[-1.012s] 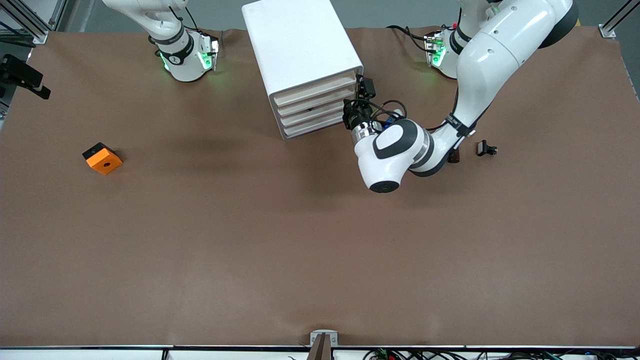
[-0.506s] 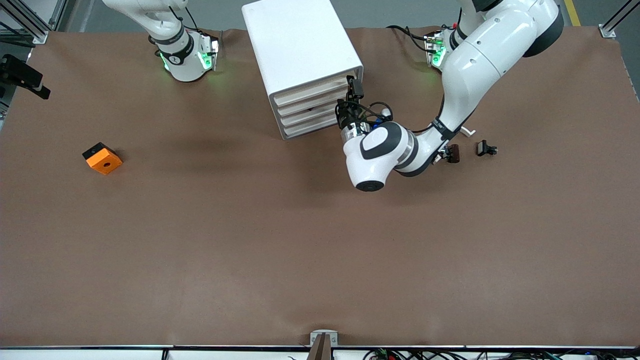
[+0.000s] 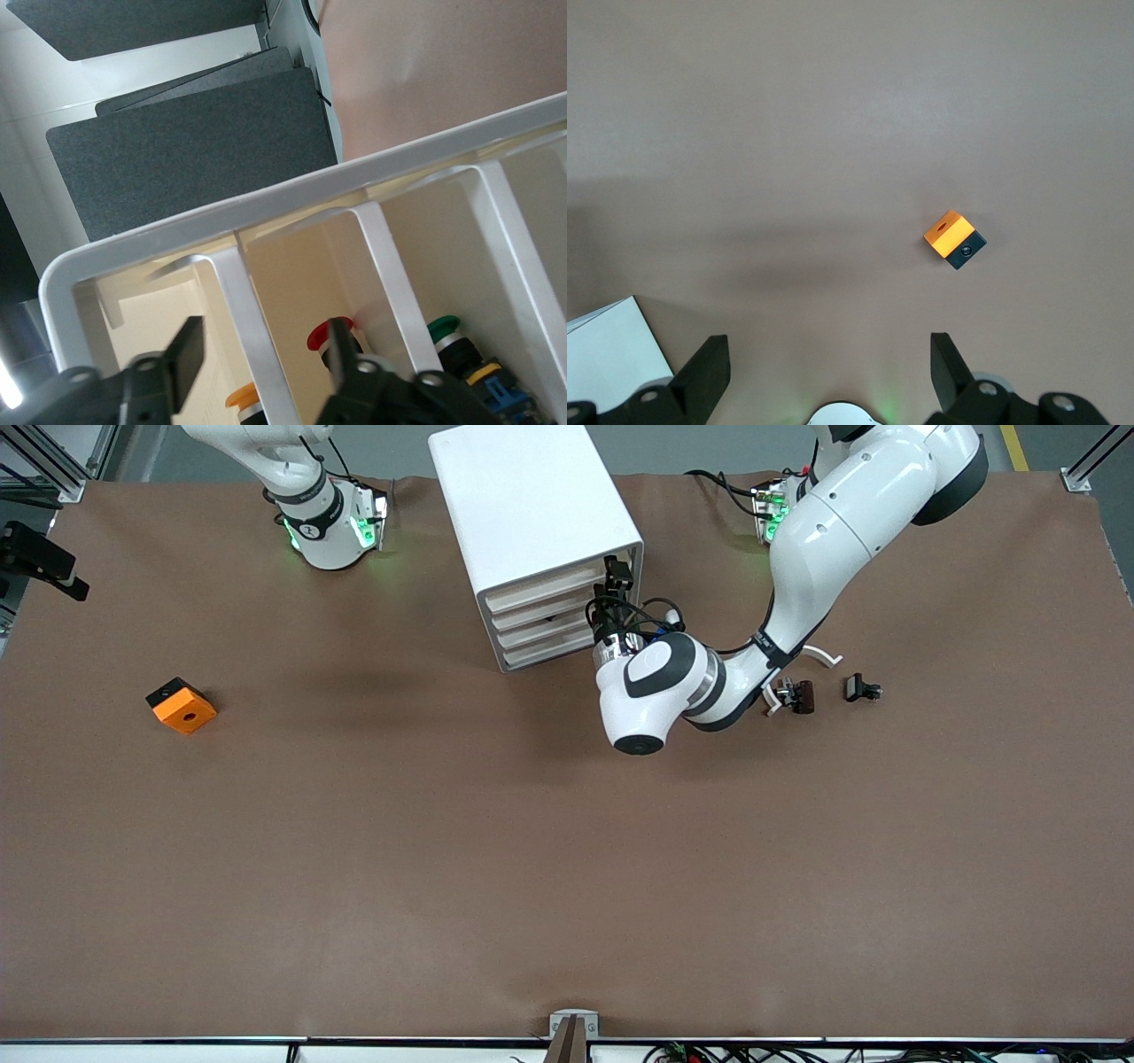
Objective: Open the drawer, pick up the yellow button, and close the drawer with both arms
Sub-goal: 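Pull the drawer out of the cabinet with the left gripper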
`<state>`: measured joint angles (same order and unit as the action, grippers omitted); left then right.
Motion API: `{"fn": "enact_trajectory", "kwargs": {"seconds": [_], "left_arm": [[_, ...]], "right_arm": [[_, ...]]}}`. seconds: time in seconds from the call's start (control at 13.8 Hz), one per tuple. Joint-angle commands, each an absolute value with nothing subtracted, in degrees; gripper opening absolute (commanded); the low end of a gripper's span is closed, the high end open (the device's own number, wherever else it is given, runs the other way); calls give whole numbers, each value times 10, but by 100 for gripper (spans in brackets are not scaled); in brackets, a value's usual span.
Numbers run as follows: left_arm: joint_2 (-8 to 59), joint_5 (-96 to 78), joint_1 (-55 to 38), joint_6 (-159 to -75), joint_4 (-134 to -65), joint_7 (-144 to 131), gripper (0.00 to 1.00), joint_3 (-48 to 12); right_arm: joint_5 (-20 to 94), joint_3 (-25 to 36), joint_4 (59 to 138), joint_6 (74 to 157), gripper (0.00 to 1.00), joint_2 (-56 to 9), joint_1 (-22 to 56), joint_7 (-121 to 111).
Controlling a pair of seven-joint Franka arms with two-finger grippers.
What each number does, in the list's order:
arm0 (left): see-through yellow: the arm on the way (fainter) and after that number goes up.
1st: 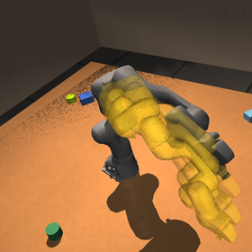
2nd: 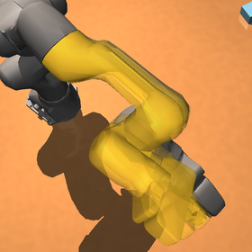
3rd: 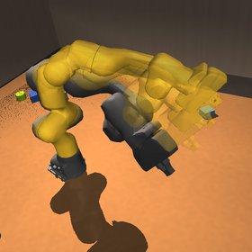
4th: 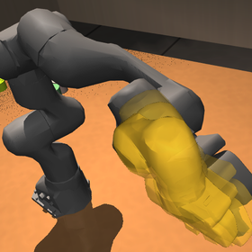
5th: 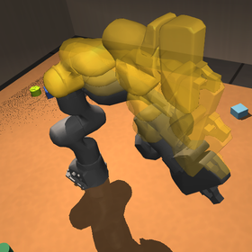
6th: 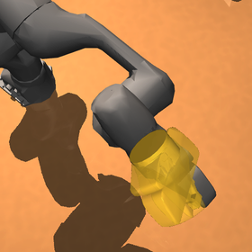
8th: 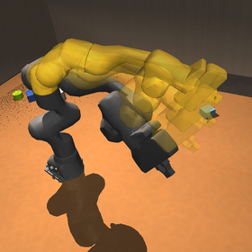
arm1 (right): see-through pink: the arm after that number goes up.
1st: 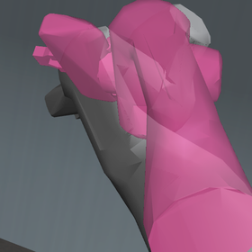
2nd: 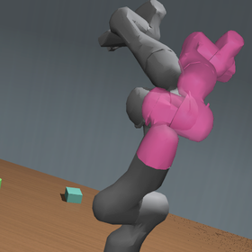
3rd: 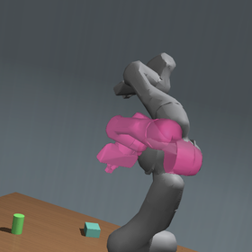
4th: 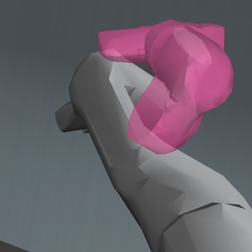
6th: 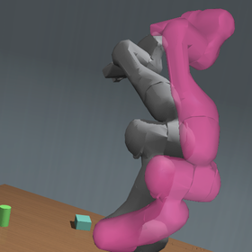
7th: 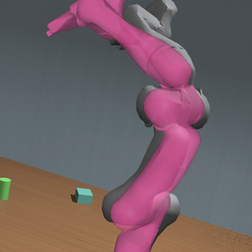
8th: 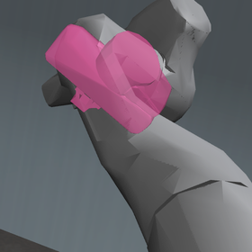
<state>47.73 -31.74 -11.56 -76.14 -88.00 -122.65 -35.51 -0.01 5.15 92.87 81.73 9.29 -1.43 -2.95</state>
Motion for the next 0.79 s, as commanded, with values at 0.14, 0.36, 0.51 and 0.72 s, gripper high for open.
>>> {"fn": "enact_trajectory", "kwargs": {"seconds": [0.14, 0.36, 0.51, 0.72], "left_arm": [[482, -323, -134, -761, -873, -1238, 55, -348], [483, -323, -136, -761, -873, -1238, 39, -348], [485, -323, -136, -761, -872, -1238, 27, -348], [485, -321, -136, -760, -873, -1238, 20, -347]], "right_arm": [[-6, 53, 934, 823, 100, 102, -18, -26], [-3, 53, 935, 833, 100, 102, -22, -31], [-3, 53, 935, 841, 100, 102, -22, -31], [-3, 52, 935, 845, 100, 102, -22, -32]]}}
